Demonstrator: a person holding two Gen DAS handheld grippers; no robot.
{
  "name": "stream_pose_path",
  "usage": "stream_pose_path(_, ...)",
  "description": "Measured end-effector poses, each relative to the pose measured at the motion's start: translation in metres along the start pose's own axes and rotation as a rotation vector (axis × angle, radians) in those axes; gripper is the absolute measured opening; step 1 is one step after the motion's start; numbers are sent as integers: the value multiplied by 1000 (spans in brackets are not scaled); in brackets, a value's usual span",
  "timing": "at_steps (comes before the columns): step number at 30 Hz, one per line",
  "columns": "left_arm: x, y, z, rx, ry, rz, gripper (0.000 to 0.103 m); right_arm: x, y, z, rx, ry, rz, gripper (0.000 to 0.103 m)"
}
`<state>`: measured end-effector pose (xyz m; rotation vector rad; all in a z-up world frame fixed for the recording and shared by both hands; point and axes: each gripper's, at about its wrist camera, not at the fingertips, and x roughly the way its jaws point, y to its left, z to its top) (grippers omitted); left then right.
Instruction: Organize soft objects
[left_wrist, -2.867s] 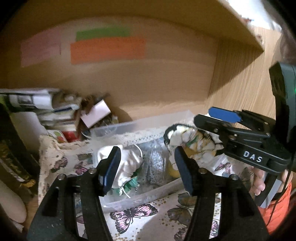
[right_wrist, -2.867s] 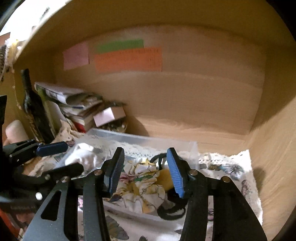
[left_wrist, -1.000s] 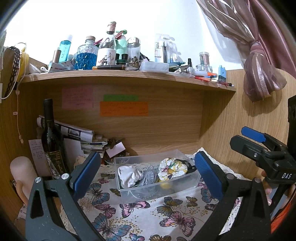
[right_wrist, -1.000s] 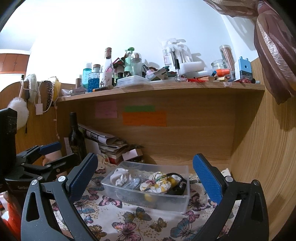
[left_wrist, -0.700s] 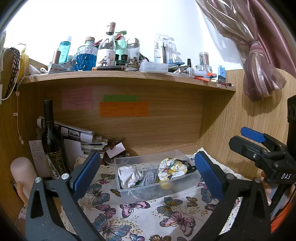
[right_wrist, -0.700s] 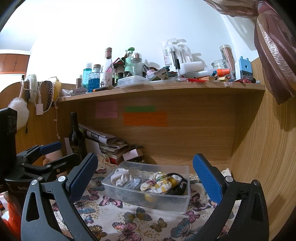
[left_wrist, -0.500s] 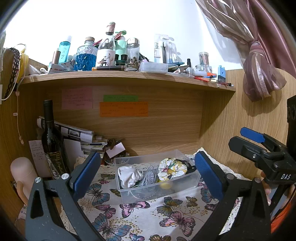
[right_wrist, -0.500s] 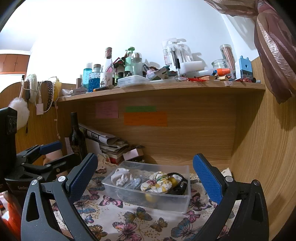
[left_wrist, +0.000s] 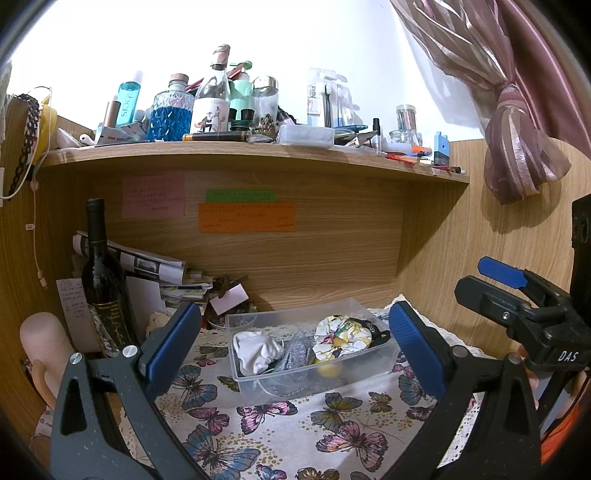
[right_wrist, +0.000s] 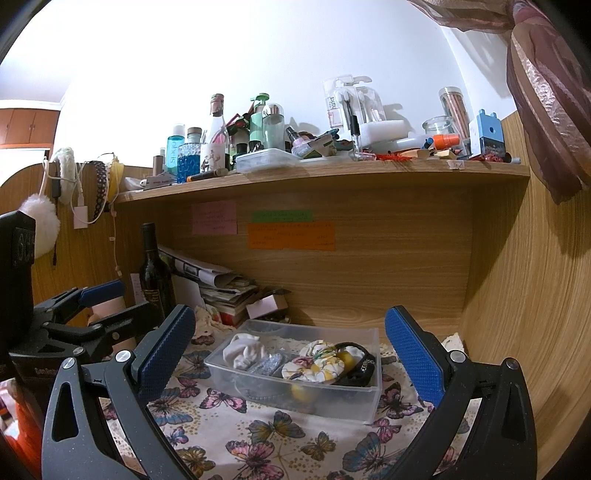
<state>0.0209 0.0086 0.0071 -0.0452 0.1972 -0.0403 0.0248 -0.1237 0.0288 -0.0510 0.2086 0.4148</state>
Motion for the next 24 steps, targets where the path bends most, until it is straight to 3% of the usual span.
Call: stream_pose_path(24,0,0,0,-19,20,-30,103,6,5,-5,4,24,-14,103)
